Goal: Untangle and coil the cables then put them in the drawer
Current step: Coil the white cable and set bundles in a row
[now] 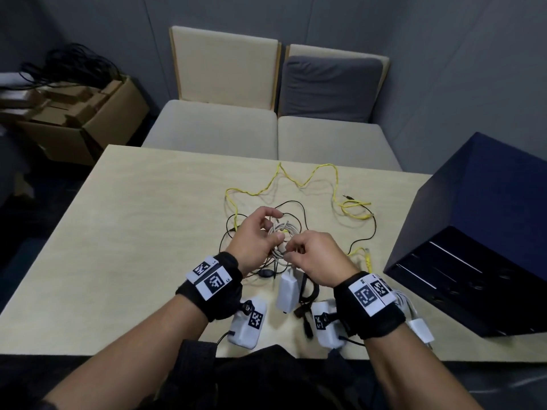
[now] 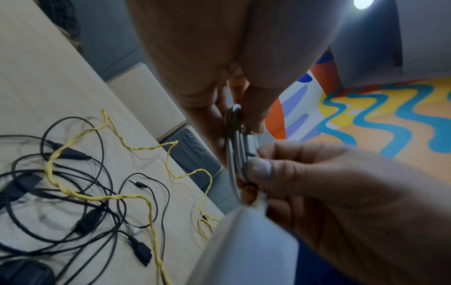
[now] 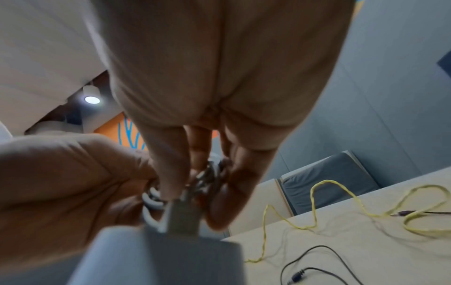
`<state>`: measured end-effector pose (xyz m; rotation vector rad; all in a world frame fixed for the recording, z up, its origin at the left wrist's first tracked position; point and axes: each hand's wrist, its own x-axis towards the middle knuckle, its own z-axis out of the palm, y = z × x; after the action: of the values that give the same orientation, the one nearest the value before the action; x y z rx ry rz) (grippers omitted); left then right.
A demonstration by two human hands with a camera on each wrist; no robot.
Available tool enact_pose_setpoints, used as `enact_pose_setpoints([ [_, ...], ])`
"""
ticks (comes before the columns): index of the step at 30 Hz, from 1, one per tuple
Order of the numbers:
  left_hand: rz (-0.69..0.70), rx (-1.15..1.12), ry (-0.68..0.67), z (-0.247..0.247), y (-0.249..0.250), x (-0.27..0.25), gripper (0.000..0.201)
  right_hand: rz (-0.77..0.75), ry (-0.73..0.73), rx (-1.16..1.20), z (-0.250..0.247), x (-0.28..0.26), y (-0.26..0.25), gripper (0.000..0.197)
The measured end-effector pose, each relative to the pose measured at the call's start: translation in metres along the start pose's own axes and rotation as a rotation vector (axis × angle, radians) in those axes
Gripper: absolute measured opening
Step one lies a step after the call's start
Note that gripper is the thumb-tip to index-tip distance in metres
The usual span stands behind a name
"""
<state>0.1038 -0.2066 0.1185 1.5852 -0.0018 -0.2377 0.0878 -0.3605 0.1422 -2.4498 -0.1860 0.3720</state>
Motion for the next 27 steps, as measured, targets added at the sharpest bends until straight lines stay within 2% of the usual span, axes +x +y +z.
enact_pose_setpoints([
  [4, 0.030, 0.067, -0.050, 0.006, 0.002, -0.001, 0.038, -0.028, -0.058, -0.155, -0.006, 0.004, -0.002, 0.012],
  [9, 0.048, 0.135, -0.133, 0.006, 0.006, 0.002, 0.044, -0.021, -0.085, -0.163, -0.015, 0.007, -0.003, 0.017],
  [14, 0.069, 0.222, -0.115, 0.005, 0.005, 0.008, 0.047, -0.039, -0.007, -0.175, -0.012, 0.010, 0.000, 0.024],
  [20, 0.088, 0.355, -0.075, 0.005, 0.012, 0.013, 0.049, -0.031, 0.120, 0.083, -0.009, 0.011, -0.002, 0.027],
  [27, 0.055, 0.198, -0.024, 0.000, 0.015, 0.015, 0.050, 0.051, 0.107, 0.255, -0.013, 0.015, 0.001, 0.033],
])
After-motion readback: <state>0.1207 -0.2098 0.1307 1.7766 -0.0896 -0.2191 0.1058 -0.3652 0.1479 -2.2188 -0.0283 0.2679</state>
